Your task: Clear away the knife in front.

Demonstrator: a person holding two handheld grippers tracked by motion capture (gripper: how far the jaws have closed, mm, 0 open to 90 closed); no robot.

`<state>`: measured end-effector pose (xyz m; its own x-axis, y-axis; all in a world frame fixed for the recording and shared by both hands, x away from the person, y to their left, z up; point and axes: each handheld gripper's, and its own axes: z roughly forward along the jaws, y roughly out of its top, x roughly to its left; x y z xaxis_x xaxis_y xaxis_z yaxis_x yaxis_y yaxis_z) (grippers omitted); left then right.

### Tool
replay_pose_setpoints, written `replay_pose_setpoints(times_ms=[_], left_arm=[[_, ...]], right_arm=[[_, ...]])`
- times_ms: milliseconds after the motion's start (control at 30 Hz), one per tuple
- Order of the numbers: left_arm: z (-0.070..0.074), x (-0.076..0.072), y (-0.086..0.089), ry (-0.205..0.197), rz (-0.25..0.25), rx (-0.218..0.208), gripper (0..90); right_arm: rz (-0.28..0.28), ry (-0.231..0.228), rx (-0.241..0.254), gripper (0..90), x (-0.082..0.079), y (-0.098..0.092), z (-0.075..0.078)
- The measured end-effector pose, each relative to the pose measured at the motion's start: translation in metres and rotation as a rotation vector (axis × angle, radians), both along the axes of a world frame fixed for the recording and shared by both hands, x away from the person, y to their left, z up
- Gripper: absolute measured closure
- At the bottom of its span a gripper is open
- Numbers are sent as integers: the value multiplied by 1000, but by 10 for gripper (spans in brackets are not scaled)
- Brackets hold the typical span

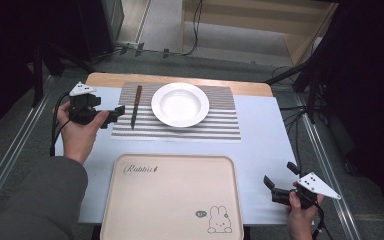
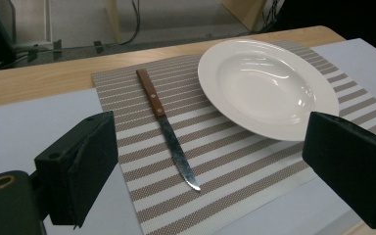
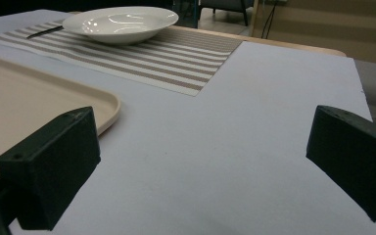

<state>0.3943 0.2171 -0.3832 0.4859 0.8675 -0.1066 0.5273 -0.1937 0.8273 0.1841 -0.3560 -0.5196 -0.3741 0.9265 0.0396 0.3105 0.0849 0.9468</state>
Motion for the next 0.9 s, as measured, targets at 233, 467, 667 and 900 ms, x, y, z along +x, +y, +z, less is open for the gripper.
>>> replay_pose_setpoints(times_ms=[233,467,667,900], left_arm=[[-4,30,-8,65,14,8,67],[-13,59,-11,115,45,28,130],[-23,81,-15,179,69,48,158],[-31,108,-23,250,107,88,277]], right_arm=[[0,0,-1,0,0,0,0],[-1,2,5,0,0,0,0],[1,-3,-6,0,0,1,0],[-5,4,-13,0,0,2,0]])
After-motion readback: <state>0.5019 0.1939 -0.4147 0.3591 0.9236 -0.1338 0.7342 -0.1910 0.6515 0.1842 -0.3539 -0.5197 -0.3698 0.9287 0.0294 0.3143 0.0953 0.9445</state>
